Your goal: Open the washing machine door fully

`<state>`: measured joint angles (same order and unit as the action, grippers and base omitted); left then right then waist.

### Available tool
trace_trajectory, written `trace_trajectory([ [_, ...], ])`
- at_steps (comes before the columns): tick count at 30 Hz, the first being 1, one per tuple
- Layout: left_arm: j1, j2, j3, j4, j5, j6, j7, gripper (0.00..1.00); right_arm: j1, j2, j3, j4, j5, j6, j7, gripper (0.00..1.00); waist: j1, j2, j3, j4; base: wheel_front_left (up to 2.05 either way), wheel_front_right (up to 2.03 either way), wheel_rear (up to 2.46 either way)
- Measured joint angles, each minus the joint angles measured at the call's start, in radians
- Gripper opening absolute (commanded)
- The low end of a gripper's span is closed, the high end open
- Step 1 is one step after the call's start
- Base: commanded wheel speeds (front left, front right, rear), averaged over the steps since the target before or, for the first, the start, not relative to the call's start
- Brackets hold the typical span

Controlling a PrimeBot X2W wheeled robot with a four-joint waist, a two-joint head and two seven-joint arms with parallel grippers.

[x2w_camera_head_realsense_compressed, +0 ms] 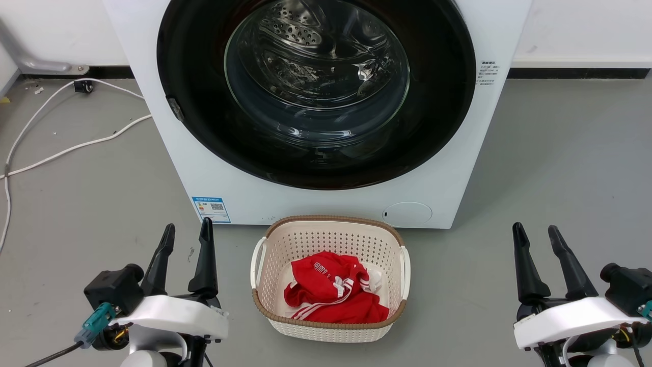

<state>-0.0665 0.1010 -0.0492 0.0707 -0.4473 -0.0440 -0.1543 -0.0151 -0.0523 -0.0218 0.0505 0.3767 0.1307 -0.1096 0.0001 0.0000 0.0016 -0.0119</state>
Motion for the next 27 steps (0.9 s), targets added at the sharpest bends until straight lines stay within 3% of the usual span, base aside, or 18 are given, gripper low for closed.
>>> trace_trajectory([
  [27,0.001,0.026,-0.037,-0.013,0.23,0.052,-0.061,1.0,0.004,0.0,0.002,-0.015,-0.227,0.0,-0.029,1.0,-0.0001,0.0,0.002,0.003,0.0,0.0,0.0],
])
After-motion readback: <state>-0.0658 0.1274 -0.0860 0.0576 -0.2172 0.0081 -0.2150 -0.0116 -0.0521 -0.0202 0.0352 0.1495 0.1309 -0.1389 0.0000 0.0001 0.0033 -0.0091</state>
